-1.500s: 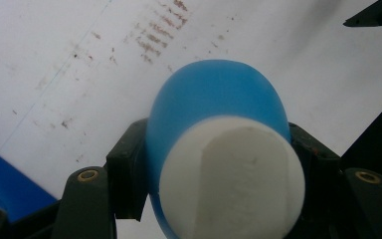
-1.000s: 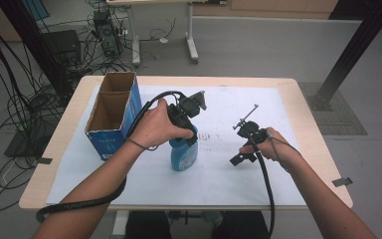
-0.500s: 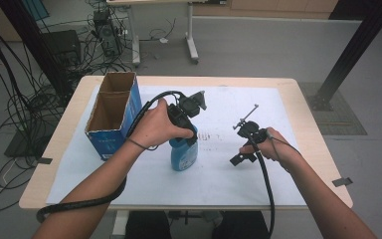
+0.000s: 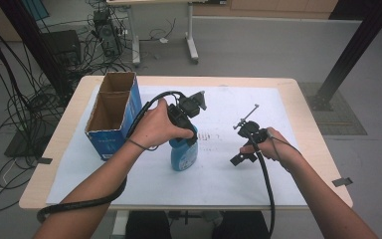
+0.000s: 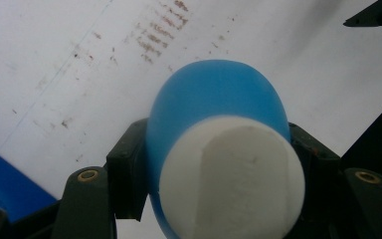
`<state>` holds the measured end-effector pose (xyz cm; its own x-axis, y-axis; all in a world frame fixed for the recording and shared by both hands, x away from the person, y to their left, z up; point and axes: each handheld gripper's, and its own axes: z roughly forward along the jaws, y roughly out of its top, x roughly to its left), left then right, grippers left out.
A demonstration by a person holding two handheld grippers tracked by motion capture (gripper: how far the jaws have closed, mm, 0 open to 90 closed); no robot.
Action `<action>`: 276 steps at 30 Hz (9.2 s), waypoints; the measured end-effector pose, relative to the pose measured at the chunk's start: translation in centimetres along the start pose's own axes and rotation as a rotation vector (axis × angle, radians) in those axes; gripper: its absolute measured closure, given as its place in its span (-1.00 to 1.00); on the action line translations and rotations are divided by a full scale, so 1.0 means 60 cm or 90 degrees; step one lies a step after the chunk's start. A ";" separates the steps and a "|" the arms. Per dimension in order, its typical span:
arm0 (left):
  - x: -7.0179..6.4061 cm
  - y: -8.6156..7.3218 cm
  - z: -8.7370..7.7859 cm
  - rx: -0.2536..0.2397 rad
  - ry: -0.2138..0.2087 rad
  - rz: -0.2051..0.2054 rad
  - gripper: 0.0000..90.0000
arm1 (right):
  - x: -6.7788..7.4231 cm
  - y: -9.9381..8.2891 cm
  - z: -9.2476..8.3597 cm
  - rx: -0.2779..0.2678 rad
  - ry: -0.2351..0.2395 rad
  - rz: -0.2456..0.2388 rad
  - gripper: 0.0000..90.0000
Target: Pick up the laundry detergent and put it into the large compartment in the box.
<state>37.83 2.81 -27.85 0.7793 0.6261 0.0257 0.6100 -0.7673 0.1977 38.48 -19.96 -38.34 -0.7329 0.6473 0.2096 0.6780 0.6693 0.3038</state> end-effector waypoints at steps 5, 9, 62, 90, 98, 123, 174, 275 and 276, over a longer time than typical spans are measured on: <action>-0.001 0.000 -0.001 0.002 0.000 0.001 -0.16 | 0.000 0.000 0.001 0.001 0.002 0.006 -0.75; -0.002 0.000 -0.001 0.002 0.000 0.003 -0.16 | -0.001 0.001 0.002 0.003 0.001 0.006 -0.75; -0.011 0.066 -0.263 -0.074 0.005 -0.013 -0.16 | 0.002 0.002 -0.005 -0.011 -0.003 -0.001 -0.75; 0.050 0.052 -0.339 -0.089 0.040 -0.105 -0.16 | 0.005 0.008 -0.007 -0.011 -0.005 -0.007 -0.75; 0.088 0.032 -0.349 -0.095 0.047 -0.157 -0.16 | 0.009 0.011 -0.011 -0.012 -0.006 -0.011 -0.75; 0.233 -0.058 -0.360 -0.107 0.106 -0.359 -0.16 | 0.009 0.016 -0.012 -0.017 -0.003 -0.014 -0.75; 0.295 -0.129 -0.273 -0.055 0.120 -0.461 -0.16 | 0.007 0.013 -0.013 -0.015 -0.004 -0.009 -0.75; 0.295 -0.180 -0.061 0.035 0.087 -0.483 -0.16 | 0.008 0.012 -0.002 -0.014 0.000 -0.004 -0.75; 0.295 -0.180 -0.060 0.036 0.087 -0.483 -0.16 | 0.008 0.011 -0.002 -0.015 -0.001 -0.004 -0.75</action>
<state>44.53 22.71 -26.03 0.1218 0.9922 0.0252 0.9793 -0.1243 0.1595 38.60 -19.23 -37.94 -0.7371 0.6434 0.2066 0.6718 0.6648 0.3268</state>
